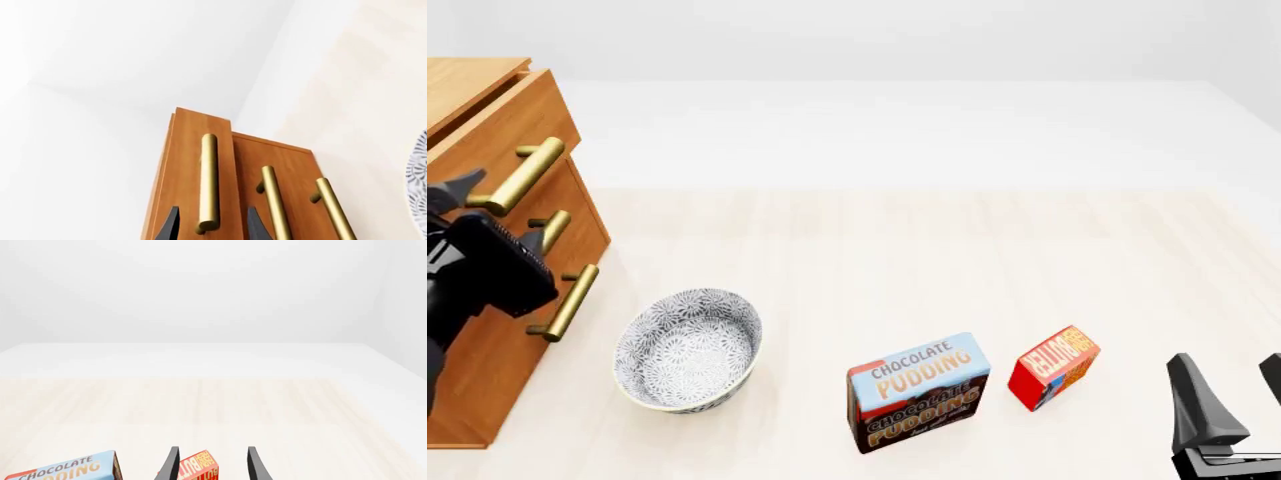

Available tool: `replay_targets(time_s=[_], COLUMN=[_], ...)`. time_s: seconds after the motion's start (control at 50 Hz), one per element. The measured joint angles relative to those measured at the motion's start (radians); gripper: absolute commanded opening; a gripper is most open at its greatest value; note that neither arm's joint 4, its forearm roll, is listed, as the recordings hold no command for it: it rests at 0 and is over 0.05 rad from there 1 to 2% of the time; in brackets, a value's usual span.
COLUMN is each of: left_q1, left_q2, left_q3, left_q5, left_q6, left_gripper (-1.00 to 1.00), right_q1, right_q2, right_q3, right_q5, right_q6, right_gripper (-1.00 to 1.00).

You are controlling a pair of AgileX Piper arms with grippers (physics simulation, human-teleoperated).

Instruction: Put the butter at the back in the top drawer of the cabinet and close it.

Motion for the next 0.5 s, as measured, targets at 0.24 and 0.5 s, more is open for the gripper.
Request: replay_targets(time_s=[0.24, 0.5], left_q1=[-0.012, -0.016], left_q2=[-0.006, -0.007], left_q3=[-0.006, -0.005], left_q5=[-0.001, 0.000], left_q6=[-0.007, -0.007], left_gripper=[-1.00, -1.00], right_q1=[0.000, 0.000], right_q2=[0.000, 0.000], right_q3=[0.000, 0.000], right_q5=[0.000, 0.000], right_q6=[0.000, 0.000], right_gripper=[1.00, 1.00])
